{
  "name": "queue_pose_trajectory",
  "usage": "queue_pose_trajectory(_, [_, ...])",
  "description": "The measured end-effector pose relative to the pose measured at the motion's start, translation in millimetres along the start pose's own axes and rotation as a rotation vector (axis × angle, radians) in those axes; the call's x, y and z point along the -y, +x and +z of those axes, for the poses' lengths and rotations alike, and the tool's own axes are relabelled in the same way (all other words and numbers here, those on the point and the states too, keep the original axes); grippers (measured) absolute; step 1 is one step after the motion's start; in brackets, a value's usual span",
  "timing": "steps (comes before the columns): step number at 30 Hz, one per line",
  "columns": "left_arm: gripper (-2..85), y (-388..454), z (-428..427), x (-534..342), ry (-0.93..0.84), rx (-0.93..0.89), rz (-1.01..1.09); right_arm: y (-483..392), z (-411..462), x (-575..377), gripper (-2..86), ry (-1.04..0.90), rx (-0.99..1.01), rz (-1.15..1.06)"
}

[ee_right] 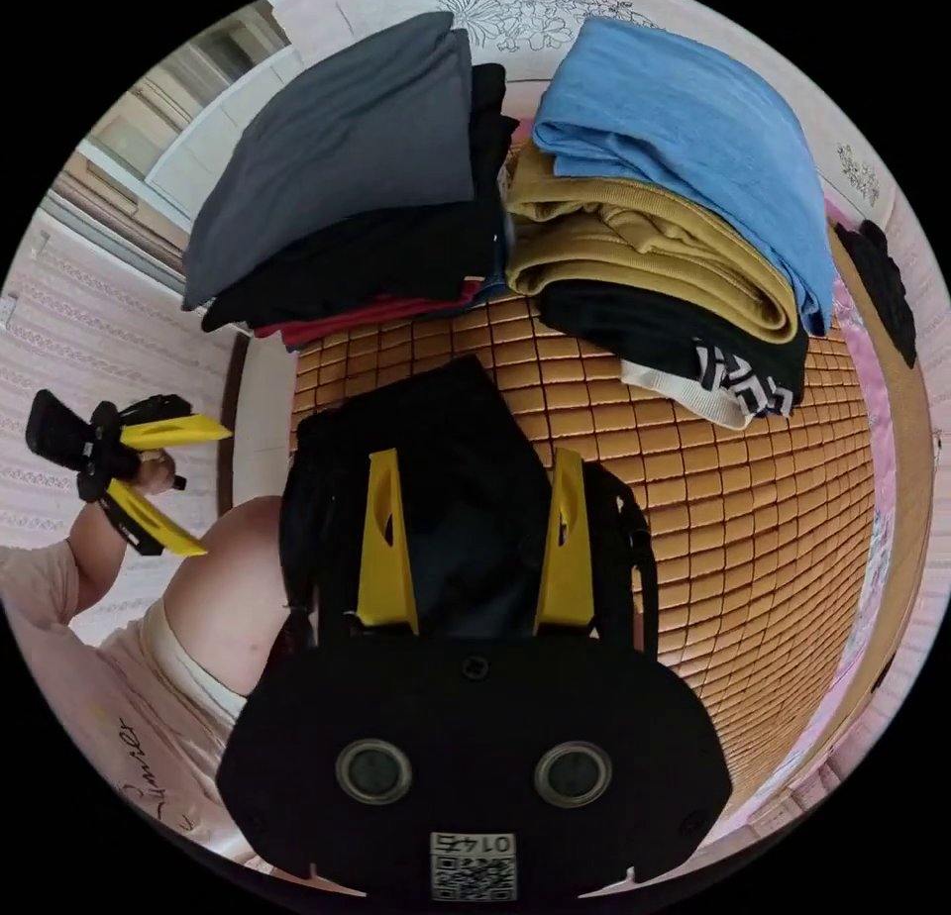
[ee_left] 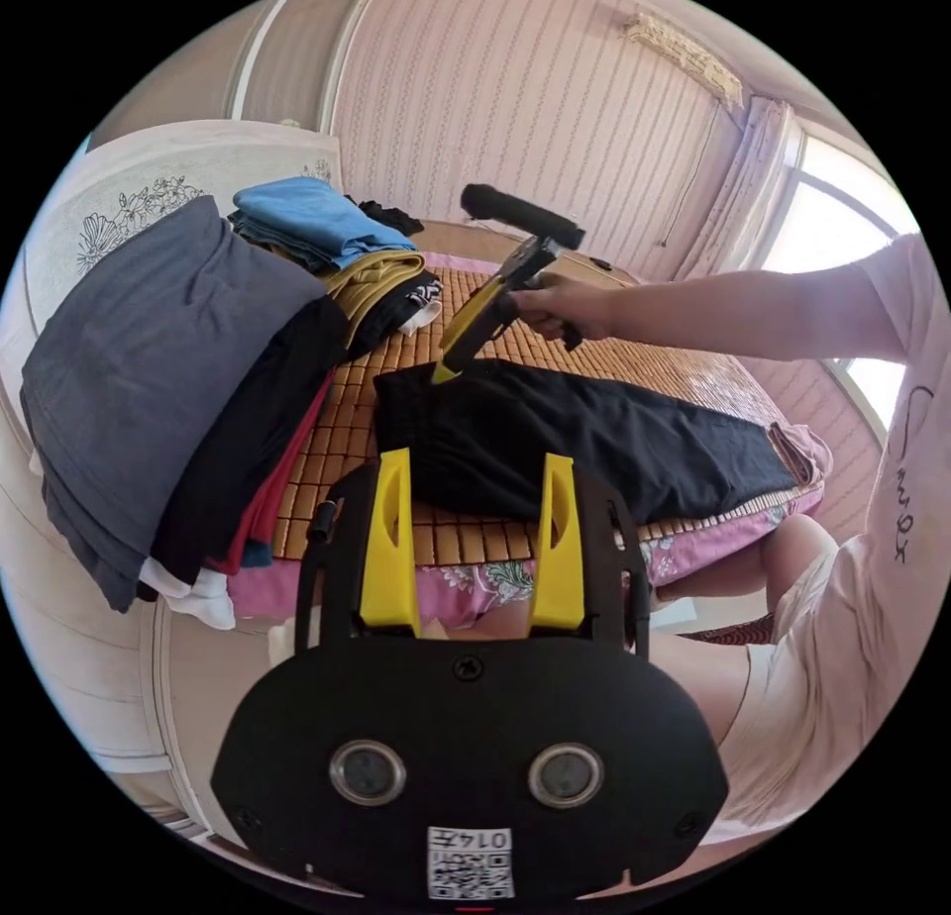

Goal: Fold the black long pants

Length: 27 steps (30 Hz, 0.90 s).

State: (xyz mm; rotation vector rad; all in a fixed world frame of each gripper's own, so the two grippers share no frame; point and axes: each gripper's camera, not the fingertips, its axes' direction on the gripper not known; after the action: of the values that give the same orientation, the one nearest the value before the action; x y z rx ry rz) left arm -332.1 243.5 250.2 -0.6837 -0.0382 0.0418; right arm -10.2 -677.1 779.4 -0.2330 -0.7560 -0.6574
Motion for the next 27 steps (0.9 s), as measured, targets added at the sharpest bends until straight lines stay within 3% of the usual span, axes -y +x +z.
queue_pose_trajectory(3, [18.9,-12.0,5.0,-1.1,-0.005,0.008,0.033,9.5,27.3,14.3,7.7,-0.129,0.149,0.003])
queue_pose_trajectory(4, [19.5,-16.8,7.2,-1.1,-0.003,0.005,0.041,7.0,20.0,8.5,2.6,-0.083,0.187,-0.016])
queue_pose_trajectory(7, [20.5,-25.0,8.6,-0.4,0.052,-0.020,0.070,-23.6,-19.3,-23.4,0.4,0.095,0.174,-0.225])
queue_pose_trajectory(10, [20.7,-30.9,10.0,2.1,0.114,-0.055,0.099,-57.7,-42.0,-51.9,-0.4,0.121,0.167,-0.439])
queue_pose_trajectory(14, [20.2,-27.4,17.2,13.2,0.087,-0.071,0.170,-79.7,-54.3,-65.3,-0.6,0.121,0.254,-0.563])
queue_pose_trajectory(17, [15.3,-14.5,26.0,23.7,0.033,-0.088,0.286,-90.8,-60.1,-65.9,-0.7,0.129,0.304,-0.633])
queue_pose_trajectory(20, [4.4,-6.2,35.6,29.8,-0.065,-0.138,0.384,-92.7,-58.5,-57.8,-0.6,0.119,0.282,-0.647])
queue_pose_trajectory(23, [3.5,-13.5,40.0,34.5,-0.145,-0.073,0.288,-80.1,-47.0,-39.5,-0.4,0.089,0.237,-0.571])
queue_pose_trajectory(27, [3.6,-37.2,60.9,42.3,-0.328,-0.072,-0.016,-65.8,-7.9,-5.0,1.3,-0.019,0.169,-0.426])
